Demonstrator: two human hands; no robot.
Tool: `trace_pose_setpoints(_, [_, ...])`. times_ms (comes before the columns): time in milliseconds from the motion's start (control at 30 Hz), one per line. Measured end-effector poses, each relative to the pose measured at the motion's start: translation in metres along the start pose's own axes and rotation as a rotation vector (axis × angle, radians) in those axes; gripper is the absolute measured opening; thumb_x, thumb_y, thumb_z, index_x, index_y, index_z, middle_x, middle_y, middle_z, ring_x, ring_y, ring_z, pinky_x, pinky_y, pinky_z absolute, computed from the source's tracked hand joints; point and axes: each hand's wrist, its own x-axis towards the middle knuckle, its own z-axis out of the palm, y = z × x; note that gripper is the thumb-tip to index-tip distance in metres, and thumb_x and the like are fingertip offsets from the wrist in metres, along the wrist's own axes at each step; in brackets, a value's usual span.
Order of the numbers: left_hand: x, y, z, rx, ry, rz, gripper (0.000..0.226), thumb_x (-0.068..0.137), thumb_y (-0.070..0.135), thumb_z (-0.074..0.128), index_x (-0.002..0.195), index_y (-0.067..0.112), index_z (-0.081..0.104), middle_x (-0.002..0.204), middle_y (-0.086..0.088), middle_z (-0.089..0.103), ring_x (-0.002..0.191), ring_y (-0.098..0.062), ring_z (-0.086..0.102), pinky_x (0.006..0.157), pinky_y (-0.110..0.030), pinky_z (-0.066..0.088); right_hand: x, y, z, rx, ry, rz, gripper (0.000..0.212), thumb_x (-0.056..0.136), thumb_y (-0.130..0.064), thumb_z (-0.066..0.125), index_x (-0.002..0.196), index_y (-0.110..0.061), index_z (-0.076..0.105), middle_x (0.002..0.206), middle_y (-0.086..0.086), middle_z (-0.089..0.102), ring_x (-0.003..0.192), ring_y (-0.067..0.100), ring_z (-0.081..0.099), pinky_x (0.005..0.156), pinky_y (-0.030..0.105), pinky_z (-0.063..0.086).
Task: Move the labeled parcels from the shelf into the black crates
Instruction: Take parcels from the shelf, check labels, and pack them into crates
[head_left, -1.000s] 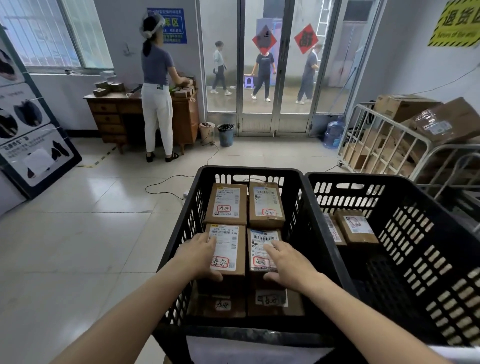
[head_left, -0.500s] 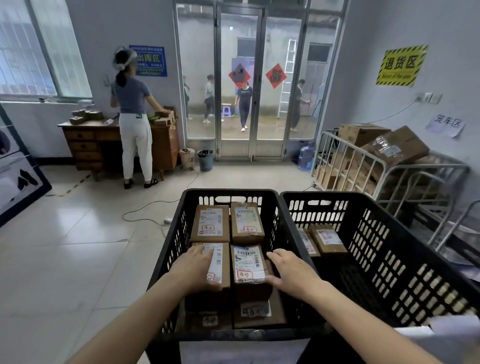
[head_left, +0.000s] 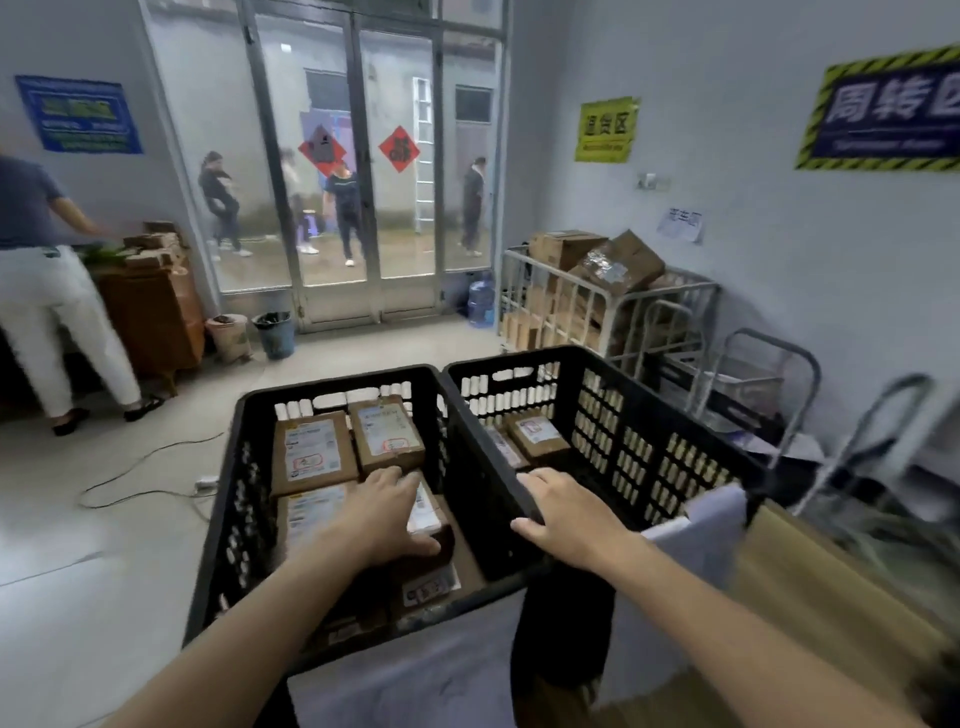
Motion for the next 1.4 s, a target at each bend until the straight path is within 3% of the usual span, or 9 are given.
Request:
trace_pose_setpoints(333, [0.021, 0.099, -0.007, -0.013, -0.004, 0.296, 0.095, 0.078, 0.062, 0.059, 0.149, 0.017, 0.015, 0.155, -0.007, 0.020, 0.143, -0.025, 0.018, 0.114, -0.037, 0.024, -0.084, 0.071, -0.026, 0.001, 0.032, 0.285, 0.056, 0.089, -0.040, 0.054, 0.134, -0.009, 0.040, 0.132, 0.009, 0.046, 0.121, 0.025, 0.043, 0.097, 0.038, 0.042])
trace_pose_setpoints(633, [0.001, 0.221, -0.009, 0.028, 0.010, 0.502, 0.086, 0.079, 0.058, 0.060, 0.146, 0.017, 0.024, 0.149, -0.009, 0.029, 0.139, -0.026, 0.026, 0.111, -0.036, 0.029, -0.200, 0.129, -0.047, -0.023, 0.115, 0.571, 0.063, 0.085, -0.041, 0.059, 0.136, -0.011, 0.037, 0.139, 0.010, 0.040, 0.128, 0.028, 0.039, 0.104, 0.041, 0.038])
trace_pose_setpoints(867, [-0.042, 0.327, -0.002, 0.067, -0.032, 0.687, 0.080, 0.084, 0.057, 0.055, 0.147, 0.020, 0.022, 0.146, -0.006, 0.033, 0.135, -0.025, 0.032, 0.106, -0.036, 0.034, -0.322, 0.159, -0.073, -0.082, 0.144, 0.753, 0.060, 0.085, -0.046, 0.054, 0.135, -0.015, 0.038, 0.135, 0.004, 0.044, 0.122, 0.023, 0.043, 0.096, 0.036, 0.042])
trace_pose_setpoints(1033, [-0.080, 0.390, 0.003, 0.091, -0.082, 0.782, 0.080, 0.085, 0.055, 0.053, 0.149, 0.020, 0.019, 0.148, -0.007, 0.030, 0.137, -0.027, 0.028, 0.108, -0.038, 0.032, -0.407, 0.168, -0.087, -0.061, 0.163, 0.863, 0.061, 0.088, -0.042, 0.053, 0.138, -0.015, 0.034, 0.142, 0.006, 0.039, 0.130, 0.025, 0.037, 0.103, 0.037, 0.037])
trace_pose_setpoints(1233, [-0.143, 0.465, 0.016, 0.074, -0.100, 0.873, 0.074, 0.085, 0.051, 0.055, 0.145, 0.021, 0.026, 0.142, -0.005, 0.038, 0.133, -0.026, 0.033, 0.106, -0.037, 0.034, -0.514, 0.177, -0.096, -0.044, 0.199, 0.992, 0.058, 0.089, -0.041, 0.053, 0.136, -0.013, 0.035, 0.139, 0.005, 0.041, 0.124, 0.022, 0.042, 0.098, 0.033, 0.042])
trace_pose_setpoints(1400, [-0.190, 0.530, 0.024, 0.070, -0.130, 0.945, 0.070, 0.083, 0.050, 0.055, 0.141, 0.021, 0.031, 0.137, -0.006, 0.042, 0.131, -0.028, 0.035, 0.103, -0.036, 0.034, -0.595, 0.181, -0.099, -0.028, 0.210, 1.078, 0.063, 0.090, -0.042, 0.053, 0.142, -0.015, 0.028, 0.144, 0.005, 0.036, 0.129, 0.021, 0.038, 0.103, 0.033, 0.039])
